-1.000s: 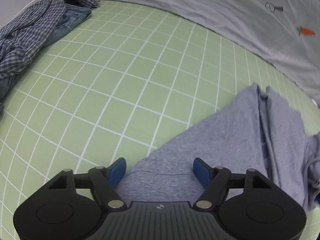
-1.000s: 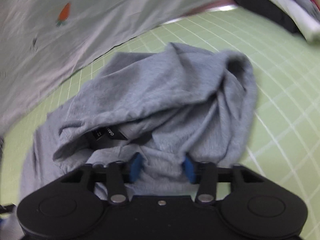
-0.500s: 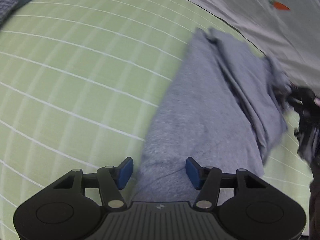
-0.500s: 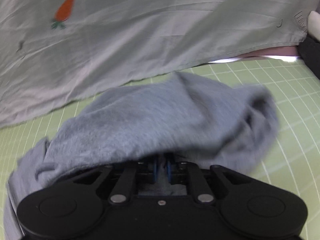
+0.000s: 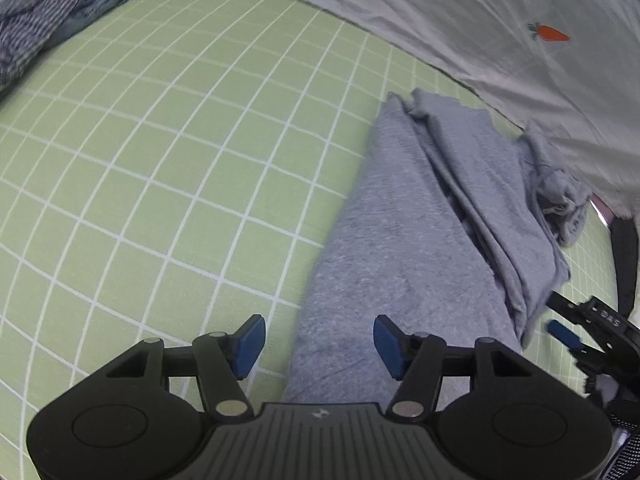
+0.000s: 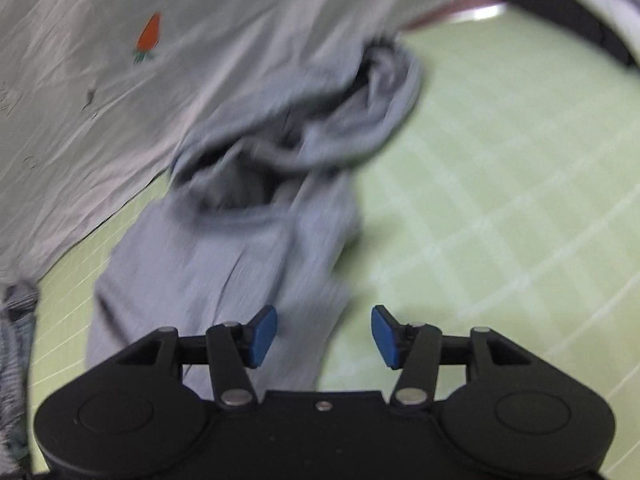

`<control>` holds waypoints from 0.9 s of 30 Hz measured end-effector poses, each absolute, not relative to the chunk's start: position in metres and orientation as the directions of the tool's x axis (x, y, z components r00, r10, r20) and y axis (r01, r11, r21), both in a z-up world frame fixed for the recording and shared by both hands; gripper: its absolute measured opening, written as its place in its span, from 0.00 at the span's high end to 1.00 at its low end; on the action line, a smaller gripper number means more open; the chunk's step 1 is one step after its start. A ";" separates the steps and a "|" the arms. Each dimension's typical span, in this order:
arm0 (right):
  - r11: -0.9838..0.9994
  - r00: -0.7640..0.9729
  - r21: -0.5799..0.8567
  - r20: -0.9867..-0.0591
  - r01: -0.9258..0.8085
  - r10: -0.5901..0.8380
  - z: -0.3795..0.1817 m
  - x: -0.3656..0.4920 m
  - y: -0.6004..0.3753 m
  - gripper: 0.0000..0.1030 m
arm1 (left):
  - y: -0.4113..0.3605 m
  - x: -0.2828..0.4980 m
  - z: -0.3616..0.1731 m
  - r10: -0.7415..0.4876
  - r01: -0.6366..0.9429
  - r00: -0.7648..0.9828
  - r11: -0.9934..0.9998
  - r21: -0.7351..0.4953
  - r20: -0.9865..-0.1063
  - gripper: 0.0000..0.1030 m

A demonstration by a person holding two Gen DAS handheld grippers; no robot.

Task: Fold clothes

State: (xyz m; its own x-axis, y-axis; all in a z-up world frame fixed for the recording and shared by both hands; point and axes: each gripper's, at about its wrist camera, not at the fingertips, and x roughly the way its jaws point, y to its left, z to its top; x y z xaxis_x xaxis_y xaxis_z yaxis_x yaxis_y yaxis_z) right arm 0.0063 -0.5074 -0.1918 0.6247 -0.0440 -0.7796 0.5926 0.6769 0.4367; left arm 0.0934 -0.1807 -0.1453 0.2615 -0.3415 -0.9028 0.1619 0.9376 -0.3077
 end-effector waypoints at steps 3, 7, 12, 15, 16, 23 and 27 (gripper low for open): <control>0.667 0.653 0.495 -0.757 0.557 0.017 -0.196 0.013 -0.496 0.50 | -0.171 0.093 -0.141 -0.341 0.164 0.277 0.938 -0.305 -0.898 0.41; 0.724 0.662 0.467 -0.749 0.508 0.018 -0.191 0.017 -0.485 0.88 | -0.163 0.096 -0.139 -0.339 0.138 0.295 0.940 -0.311 -0.894 0.41; 0.770 0.680 0.394 -0.730 0.503 -0.070 -0.166 -0.003 -0.495 0.94 | -0.157 0.098 -0.136 -0.337 0.118 0.315 0.942 -0.315 -0.887 0.41; 0.733 0.637 0.284 -0.727 0.619 -0.257 -0.144 -0.032 -0.534 0.94 | -0.155 0.100 -0.136 -0.332 0.113 0.322 0.943 -0.312 -0.886 0.41; 0.707 0.601 0.225 -0.724 0.670 -0.340 -0.139 -0.043 -0.553 0.94 | -0.155 0.101 -0.136 -0.331 0.112 0.321 0.944 -0.311 -0.888 0.41; 0.227 0.054 -0.215 -0.603 0.950 -0.796 -0.126 -0.130 -0.699 0.92 | -0.173 0.115 -0.137 -0.325 0.167 0.320 0.944 -0.285 -0.890 0.41; 0.242 0.050 -0.224 -0.627 0.944 -0.777 -0.133 -0.143 -0.698 0.53 | -0.197 0.136 -0.134 -0.328 0.210 0.333 0.940 -0.270 -0.884 0.40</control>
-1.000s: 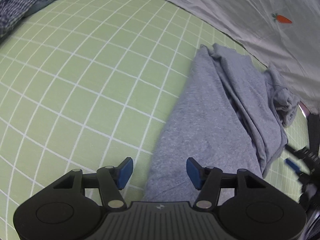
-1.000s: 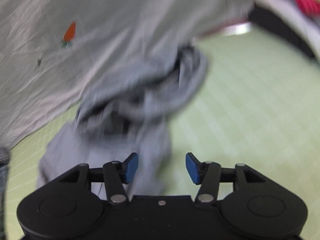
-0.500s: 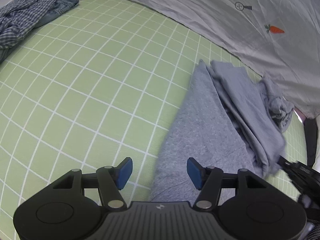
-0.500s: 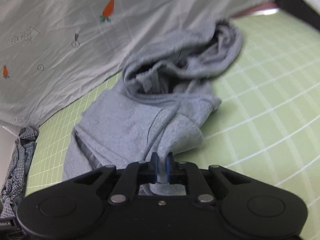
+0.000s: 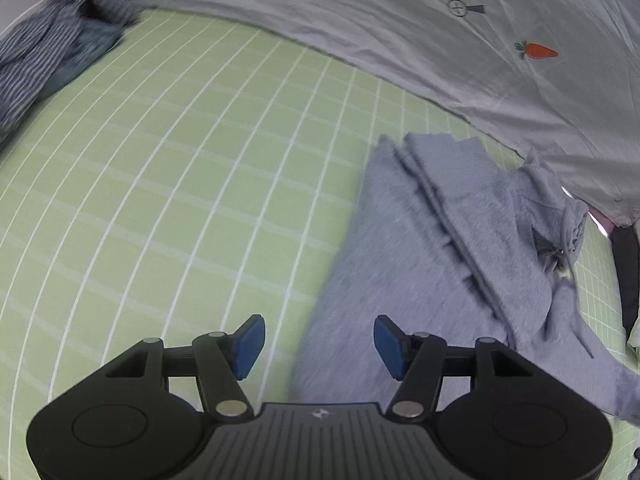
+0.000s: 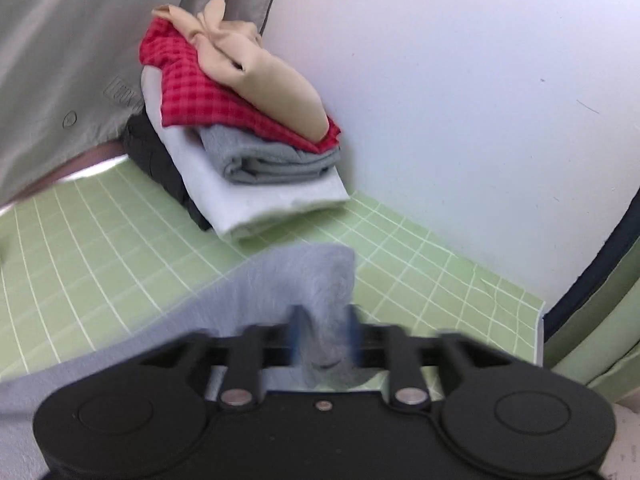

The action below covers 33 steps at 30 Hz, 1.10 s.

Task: Fold clothes

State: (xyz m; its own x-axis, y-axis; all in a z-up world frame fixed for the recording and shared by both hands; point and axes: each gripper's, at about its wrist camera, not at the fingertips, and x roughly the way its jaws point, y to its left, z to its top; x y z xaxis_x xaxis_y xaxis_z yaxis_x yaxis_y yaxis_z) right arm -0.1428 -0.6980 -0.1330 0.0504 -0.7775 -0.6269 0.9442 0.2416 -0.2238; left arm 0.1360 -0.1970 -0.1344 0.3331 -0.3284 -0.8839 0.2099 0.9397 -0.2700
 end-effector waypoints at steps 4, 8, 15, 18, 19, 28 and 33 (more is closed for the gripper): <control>0.351 0.201 -0.049 -0.742 0.935 -0.639 -0.163 -0.137 -0.671 0.34 | -0.231 0.165 -0.134 -0.341 0.266 0.350 0.929 -0.257 -0.873 0.31; 0.374 0.220 -0.006 -0.800 0.927 -0.559 -0.194 -0.112 -0.643 0.34 | -0.265 0.200 -0.136 -0.366 0.326 0.365 0.912 -0.250 -0.856 0.31; 0.337 0.213 0.018 -0.806 0.941 -0.552 -0.208 -0.087 -0.634 0.15 | -0.325 0.264 -0.163 -0.429 0.407 0.348 0.870 -0.278 -0.834 0.29; 0.333 0.210 0.017 -0.806 0.943 -0.554 -0.209 -0.082 -0.636 0.11 | -0.347 0.275 -0.176 -0.427 0.456 0.344 0.855 -0.249 -0.837 0.43; 0.333 0.210 0.016 -0.804 0.943 -0.557 -0.210 -0.082 -0.637 0.10 | -0.348 0.276 -0.176 -0.417 0.465 0.361 0.856 -0.226 -0.834 0.71; 0.355 0.222 0.008 -0.794 0.935 -0.566 -0.212 -0.081 -0.639 0.08 | -0.231 0.313 -0.129 -0.098 0.172 0.676 0.985 0.027 -0.730 0.96; 0.355 0.223 0.008 -0.791 0.935 -0.569 -0.212 -0.083 -0.636 0.08 | -0.099 0.339 -0.100 0.295 -0.265 0.702 0.953 0.147 -0.648 0.96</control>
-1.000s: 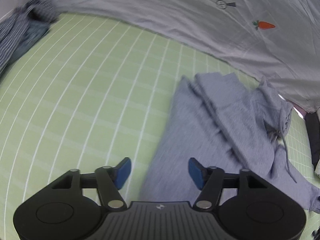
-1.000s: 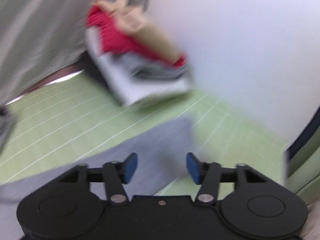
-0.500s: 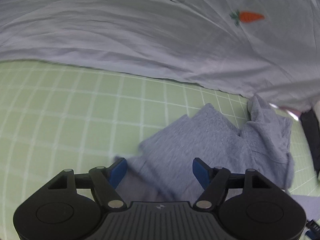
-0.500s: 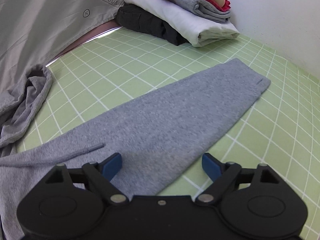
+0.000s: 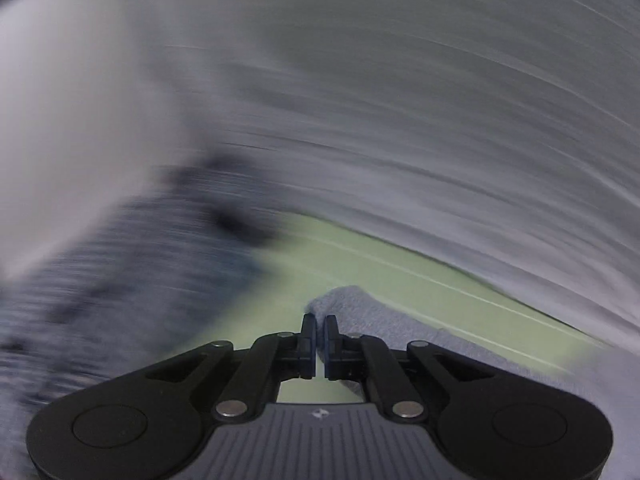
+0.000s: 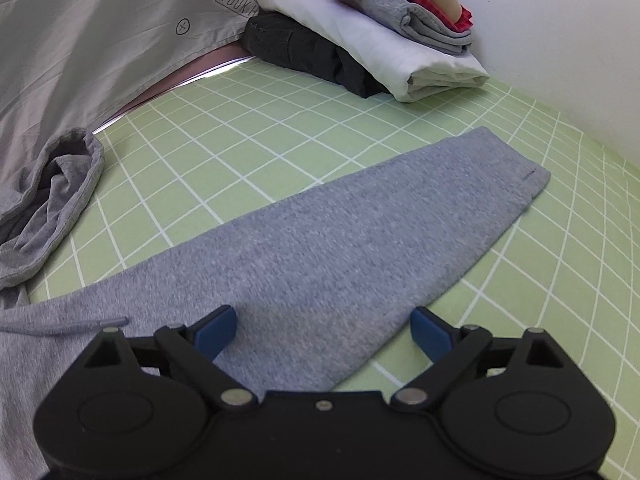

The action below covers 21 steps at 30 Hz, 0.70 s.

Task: Fold clothes

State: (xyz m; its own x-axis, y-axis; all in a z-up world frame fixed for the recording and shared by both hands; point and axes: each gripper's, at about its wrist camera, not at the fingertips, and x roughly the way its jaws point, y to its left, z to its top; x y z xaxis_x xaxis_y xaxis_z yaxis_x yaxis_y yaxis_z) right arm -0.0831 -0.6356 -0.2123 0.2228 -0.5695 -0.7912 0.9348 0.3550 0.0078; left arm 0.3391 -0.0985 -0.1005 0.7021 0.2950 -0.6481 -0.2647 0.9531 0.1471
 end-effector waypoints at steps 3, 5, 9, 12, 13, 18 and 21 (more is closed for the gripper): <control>0.343 0.215 0.012 -0.800 0.939 -0.560 -0.211 -0.082 -0.634 0.08 | -0.055 0.329 -0.094 0.325 -0.338 0.646 0.933 0.122 -0.691 0.91; 0.336 0.210 0.017 -0.808 0.942 -0.550 -0.209 -0.082 -0.633 0.10 | -0.051 0.312 -0.096 0.254 -0.309 0.638 0.949 0.060 -0.727 0.73; 0.320 0.205 0.026 -0.816 0.947 -0.540 -0.208 -0.079 -0.620 0.11 | -0.094 0.273 -0.112 0.056 -0.129 0.615 0.991 -0.030 -0.786 0.46; 0.321 0.212 0.038 -0.823 0.946 -0.527 -0.208 -0.077 -0.611 0.10 | -0.139 0.250 -0.127 -0.114 -0.002 0.558 0.990 -0.138 -0.822 0.34; 0.325 0.219 0.046 -0.826 0.944 -0.519 -0.207 -0.076 -0.608 0.10 | -0.156 0.244 -0.132 -0.170 0.046 0.535 0.984 -0.172 -0.828 0.33; 0.377 0.292 0.114 -0.840 0.919 -0.457 -0.203 -0.066 -0.590 0.08 | -0.231 0.223 -0.150 -0.308 0.261 0.442 0.943 -0.208 -0.843 0.30; 0.427 0.336 0.145 -0.846 0.892 -0.415 -0.202 -0.054 -0.576 0.07 | -0.250 0.219 -0.160 -0.317 0.265 0.398 0.938 -0.223 -0.861 0.33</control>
State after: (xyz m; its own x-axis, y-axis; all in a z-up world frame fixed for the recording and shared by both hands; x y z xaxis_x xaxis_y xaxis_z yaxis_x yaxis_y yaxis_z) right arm -0.0545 -0.5764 -0.2019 0.3363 -0.4146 -0.8456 0.8923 0.4274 0.1453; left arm 0.2188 -0.2498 -0.1602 0.3984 -0.3173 -0.8606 0.2651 0.9381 -0.2231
